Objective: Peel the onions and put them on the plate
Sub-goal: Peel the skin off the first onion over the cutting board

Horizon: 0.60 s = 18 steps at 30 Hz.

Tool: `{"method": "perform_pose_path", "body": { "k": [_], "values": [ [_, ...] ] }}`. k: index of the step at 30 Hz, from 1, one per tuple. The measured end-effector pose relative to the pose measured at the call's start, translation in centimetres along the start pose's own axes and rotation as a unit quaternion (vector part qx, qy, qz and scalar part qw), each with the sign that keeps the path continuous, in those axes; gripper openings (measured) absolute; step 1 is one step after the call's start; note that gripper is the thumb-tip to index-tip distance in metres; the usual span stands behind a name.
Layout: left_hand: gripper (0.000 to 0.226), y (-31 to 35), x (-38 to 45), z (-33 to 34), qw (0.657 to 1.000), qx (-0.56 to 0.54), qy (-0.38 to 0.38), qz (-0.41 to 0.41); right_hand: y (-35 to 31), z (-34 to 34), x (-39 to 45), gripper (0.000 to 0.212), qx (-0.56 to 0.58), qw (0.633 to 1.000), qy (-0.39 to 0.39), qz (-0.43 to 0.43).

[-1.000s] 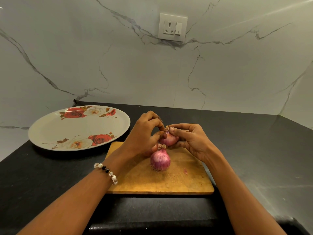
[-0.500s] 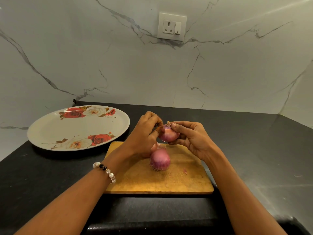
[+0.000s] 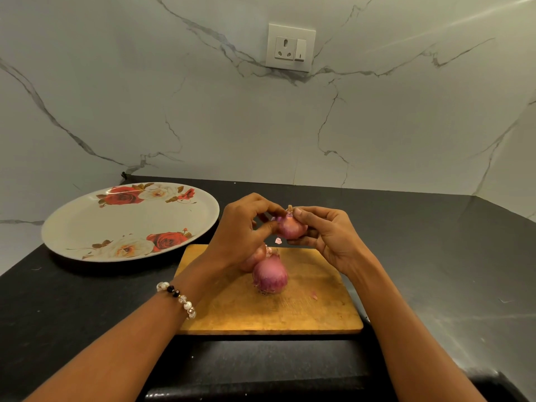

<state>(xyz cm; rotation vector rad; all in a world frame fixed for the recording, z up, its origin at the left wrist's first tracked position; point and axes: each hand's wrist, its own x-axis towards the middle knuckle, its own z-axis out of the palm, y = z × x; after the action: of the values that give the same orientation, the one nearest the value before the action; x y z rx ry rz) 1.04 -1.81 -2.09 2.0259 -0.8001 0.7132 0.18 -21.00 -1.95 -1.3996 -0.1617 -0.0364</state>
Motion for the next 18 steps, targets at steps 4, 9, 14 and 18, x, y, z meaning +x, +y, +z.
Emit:
{"method": "perform_pose_path", "body": {
  "k": [4,9,14,18],
  "values": [
    [0.018,0.36,-0.22,0.38,1.000,0.008,0.003,-0.003,0.02,0.05,0.03,0.041,-0.035,0.999,-0.007,-0.011],
    [0.018,0.25,-0.06,0.22,1.000,0.026,0.001,0.003,0.10,0.16,-0.04,0.048,-0.065,0.998,-0.006,-0.026],
    [0.013,0.35,-0.15,0.19,0.999,0.032,-0.023,-0.028,0.32,0.15,0.06,0.048,-0.095,0.995,-0.006,-0.033],
    [0.014,0.41,-0.15,0.15,0.997,0.043,-0.044,-0.048,0.38,0.24,0.09,0.048,-0.115,0.993,-0.002,-0.034]
  ]
}}
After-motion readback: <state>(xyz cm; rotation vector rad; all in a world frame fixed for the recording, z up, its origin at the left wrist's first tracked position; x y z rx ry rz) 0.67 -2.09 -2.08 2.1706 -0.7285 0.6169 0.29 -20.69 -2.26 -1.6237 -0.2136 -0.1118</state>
